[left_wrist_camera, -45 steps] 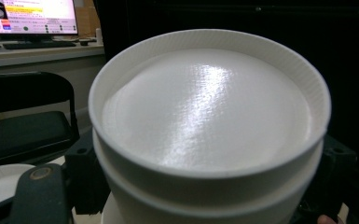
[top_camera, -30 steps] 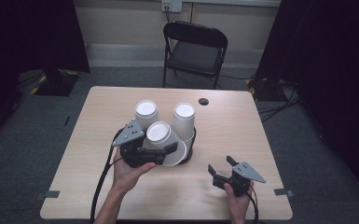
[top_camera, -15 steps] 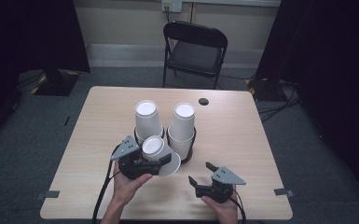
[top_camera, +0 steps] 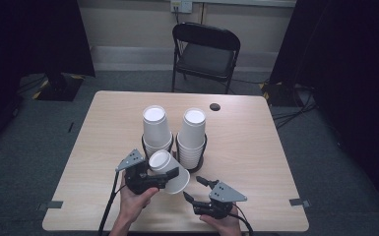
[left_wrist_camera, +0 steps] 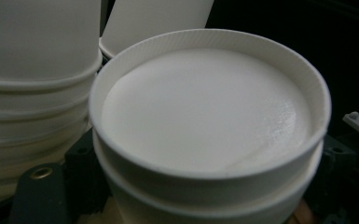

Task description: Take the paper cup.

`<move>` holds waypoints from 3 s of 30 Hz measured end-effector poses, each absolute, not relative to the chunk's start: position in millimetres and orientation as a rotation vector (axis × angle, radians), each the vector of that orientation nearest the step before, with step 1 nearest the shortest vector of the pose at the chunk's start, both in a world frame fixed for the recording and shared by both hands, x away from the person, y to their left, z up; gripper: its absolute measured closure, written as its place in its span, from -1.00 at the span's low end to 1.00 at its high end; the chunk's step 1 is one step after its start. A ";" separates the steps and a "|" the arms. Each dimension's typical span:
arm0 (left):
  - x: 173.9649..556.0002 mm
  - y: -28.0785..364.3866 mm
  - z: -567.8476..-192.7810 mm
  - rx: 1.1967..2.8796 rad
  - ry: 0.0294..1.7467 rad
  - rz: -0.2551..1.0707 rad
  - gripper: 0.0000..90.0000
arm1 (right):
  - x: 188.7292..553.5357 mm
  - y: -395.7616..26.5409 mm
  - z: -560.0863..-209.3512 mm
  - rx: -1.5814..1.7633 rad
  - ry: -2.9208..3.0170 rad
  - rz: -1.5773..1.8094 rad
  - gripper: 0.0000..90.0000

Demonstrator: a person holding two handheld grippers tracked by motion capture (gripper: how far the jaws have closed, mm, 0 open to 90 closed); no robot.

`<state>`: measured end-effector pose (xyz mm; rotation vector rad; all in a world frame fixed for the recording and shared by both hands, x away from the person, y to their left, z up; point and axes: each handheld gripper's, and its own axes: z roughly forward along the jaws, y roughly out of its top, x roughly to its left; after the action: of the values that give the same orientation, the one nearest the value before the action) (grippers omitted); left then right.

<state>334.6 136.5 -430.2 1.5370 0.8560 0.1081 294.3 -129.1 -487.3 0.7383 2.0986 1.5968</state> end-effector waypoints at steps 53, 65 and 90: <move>331.6 132.6 -428.2 1.456 0.879 -0.179 -0.69 | 305.7 -119.5 -478.1 0.583 1.790 1.866 0.90; 322.3 136.1 -424.4 1.485 0.867 -0.168 -0.72 | 300.0 -117.2 -479.1 0.562 1.784 1.889 0.91; 303.3 166.6 -411.1 1.514 0.787 0.049 -0.67 | 298.4 -132.6 -468.7 0.647 1.841 1.880 0.92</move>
<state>303.3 166.6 -411.1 1.5136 0.7875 0.0493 298.4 -132.6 -468.7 0.6471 1.8406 1.8804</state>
